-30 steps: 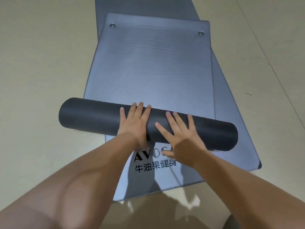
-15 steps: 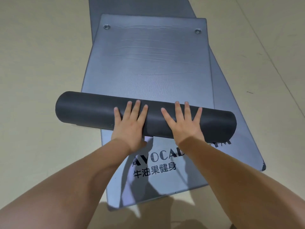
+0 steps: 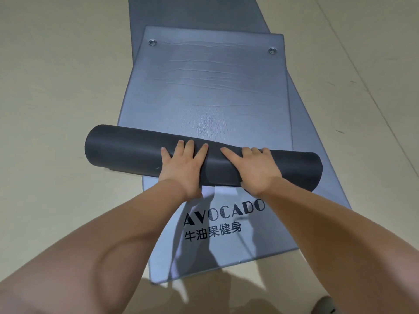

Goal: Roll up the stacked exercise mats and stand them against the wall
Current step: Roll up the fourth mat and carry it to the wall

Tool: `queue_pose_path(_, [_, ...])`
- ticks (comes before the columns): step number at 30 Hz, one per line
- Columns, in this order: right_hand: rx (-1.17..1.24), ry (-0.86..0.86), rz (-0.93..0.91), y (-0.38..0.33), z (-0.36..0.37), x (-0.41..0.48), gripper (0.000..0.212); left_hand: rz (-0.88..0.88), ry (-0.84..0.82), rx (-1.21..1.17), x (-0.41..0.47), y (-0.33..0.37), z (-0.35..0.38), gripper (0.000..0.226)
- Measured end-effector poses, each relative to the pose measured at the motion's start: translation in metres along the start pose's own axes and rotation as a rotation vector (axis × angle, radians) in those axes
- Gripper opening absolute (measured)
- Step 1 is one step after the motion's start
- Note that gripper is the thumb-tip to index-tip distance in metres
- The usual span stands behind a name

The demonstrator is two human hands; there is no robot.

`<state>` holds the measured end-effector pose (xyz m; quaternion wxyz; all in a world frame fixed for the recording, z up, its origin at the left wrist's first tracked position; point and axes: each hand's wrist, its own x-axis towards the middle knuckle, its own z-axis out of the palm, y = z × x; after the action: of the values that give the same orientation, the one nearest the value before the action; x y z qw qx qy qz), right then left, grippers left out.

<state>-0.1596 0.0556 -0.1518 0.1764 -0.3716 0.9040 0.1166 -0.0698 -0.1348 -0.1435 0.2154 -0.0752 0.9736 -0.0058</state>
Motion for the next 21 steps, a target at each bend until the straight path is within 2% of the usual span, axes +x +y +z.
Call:
queue_pose_path(4, [-0.046, -0.005, -0.007, -0.009, 0.008, -0.01, 0.114, 0.039, 0.012, 0.131, -0.008, 0.002, -0.002, 0.129])
queue_pose_path(9, [-0.052, -0.063, 0.088, -0.012, 0.012, -0.013, 0.129, 0.009, -0.053, 0.159, 0.003, 0.0, 0.008, 0.143])
queue_pose_path(12, [-0.025, -0.065, 0.137, -0.015, 0.019, -0.014, 0.143, 0.021, 0.013, 0.17, 0.008, -0.004, 0.019, 0.132])
queue_pose_path(15, [-0.009, -0.033, 0.148, -0.015, 0.023, -0.012, 0.145, 0.043, 0.057, 0.177, 0.017, -0.009, 0.023, 0.116])
queue_pose_path(21, [0.088, -0.05, 0.068, 0.0, 0.009, 0.0, 0.141, 0.093, 0.041, 0.16, 0.037, -0.016, 0.016, 0.119])
